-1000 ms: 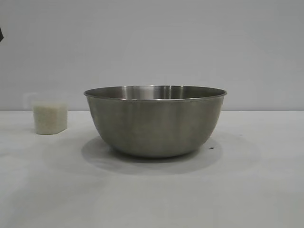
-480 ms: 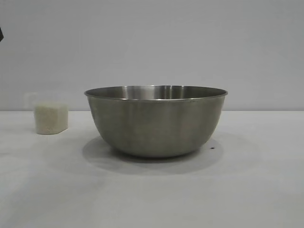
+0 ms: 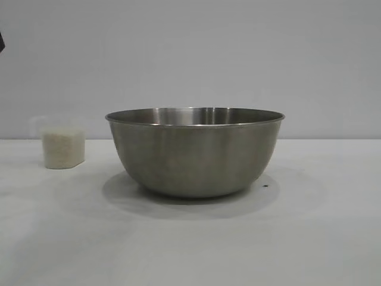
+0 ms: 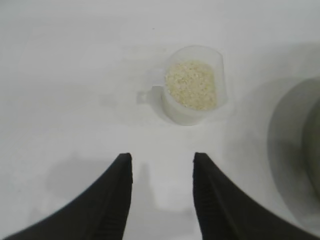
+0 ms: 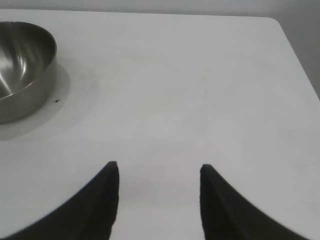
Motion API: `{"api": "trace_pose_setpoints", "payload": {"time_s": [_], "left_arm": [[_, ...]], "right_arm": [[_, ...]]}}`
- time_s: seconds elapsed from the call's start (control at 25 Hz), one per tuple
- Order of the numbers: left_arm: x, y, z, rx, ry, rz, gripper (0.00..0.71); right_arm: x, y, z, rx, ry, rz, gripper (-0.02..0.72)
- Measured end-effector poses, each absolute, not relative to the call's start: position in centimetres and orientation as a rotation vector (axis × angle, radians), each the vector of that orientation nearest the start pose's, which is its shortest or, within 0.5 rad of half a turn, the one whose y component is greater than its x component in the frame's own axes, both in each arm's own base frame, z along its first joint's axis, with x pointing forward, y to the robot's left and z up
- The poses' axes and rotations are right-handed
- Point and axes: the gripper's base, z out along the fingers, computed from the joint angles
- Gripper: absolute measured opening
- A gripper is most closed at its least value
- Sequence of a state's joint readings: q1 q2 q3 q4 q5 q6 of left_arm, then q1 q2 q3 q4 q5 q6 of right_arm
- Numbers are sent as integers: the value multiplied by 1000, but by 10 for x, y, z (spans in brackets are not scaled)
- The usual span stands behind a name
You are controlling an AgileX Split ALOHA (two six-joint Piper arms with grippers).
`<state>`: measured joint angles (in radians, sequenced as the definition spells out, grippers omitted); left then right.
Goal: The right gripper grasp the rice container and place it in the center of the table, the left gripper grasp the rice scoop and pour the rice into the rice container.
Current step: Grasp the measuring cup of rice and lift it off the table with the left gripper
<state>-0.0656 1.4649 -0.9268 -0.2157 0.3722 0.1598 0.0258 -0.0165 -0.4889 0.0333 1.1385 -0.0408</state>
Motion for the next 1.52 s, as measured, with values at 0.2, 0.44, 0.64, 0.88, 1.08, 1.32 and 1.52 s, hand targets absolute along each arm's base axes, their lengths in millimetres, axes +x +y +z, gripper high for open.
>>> {"api": "trace_pose_setpoints", "payload": {"time_s": [0.2, 0.44, 0.64, 0.88, 1.08, 1.32, 1.52], "left_arm": [[305, -27, 253, 65, 2381, -143, 241], [306, -27, 253, 63, 2370, -140, 241], [307, -27, 254, 60, 2355, -138, 241], [308, -27, 255, 59, 2344, -135, 241], [309, -26, 257, 54, 2318, -130, 241], [312, -23, 259, 83, 2274, -74, 241], [315, -20, 266, 36, 2210, -51, 241]], "right_arm": [[-10, 3, 268, -74, 2115, 31, 321], [-10, 3, 268, -74, 2115, 31, 321], [-10, 3, 268, -74, 2115, 31, 321], [-10, 3, 268, -74, 2115, 31, 321], [-10, 3, 268, -74, 2115, 31, 321], [-10, 3, 268, -74, 2115, 31, 321], [-10, 3, 268, -74, 2115, 31, 321]]}}
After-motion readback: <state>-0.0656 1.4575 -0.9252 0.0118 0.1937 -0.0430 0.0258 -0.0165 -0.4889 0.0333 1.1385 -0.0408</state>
